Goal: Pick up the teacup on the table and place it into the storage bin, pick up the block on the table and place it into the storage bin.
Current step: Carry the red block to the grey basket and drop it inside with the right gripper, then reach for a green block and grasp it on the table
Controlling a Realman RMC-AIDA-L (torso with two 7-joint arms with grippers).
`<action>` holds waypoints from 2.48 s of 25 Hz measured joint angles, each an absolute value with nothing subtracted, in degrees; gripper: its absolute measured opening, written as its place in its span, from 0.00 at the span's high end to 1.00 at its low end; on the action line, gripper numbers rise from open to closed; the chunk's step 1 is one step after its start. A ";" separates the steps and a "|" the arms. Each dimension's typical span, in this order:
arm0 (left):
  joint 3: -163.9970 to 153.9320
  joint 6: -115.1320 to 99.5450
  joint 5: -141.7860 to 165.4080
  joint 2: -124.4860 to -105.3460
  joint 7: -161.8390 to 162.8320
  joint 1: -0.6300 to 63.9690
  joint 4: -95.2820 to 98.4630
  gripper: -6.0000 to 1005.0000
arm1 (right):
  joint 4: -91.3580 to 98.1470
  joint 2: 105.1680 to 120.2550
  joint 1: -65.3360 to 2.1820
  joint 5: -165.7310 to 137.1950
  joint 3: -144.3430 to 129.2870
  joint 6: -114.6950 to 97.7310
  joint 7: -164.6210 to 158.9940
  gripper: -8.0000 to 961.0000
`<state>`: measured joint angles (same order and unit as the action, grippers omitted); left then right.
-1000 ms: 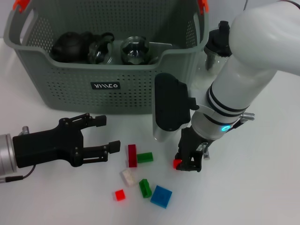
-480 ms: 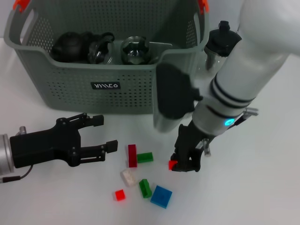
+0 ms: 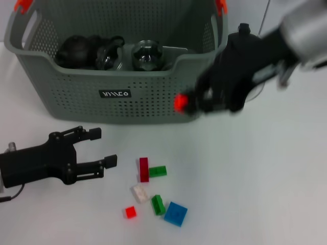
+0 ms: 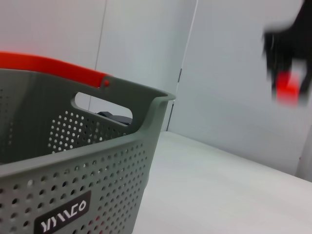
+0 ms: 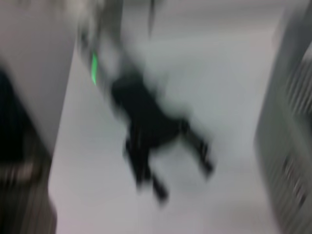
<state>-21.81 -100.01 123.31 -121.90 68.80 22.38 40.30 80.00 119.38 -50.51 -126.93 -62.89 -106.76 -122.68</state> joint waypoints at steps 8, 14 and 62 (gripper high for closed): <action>-22.03 -100.08 123.06 -121.90 68.80 22.86 40.25 0.15 | 83.82 115.65 -58.13 -125.93 -52.36 -98.09 -135.32 0.71; -21.87 -100.11 122.95 -121.90 68.80 22.85 40.12 0.15 | 67.87 114.46 -65.67 -139.54 -53.31 -87.61 -133.50 0.69; -22.18 -100.10 123.91 -121.78 68.82 23.02 40.25 0.15 | 63.72 118.64 -48.40 -131.00 -66.91 -104.26 -110.33 0.34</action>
<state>-22.18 -100.10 123.91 -121.78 68.82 23.02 40.25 63.72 118.64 -48.40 -131.00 -66.91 -104.26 -110.33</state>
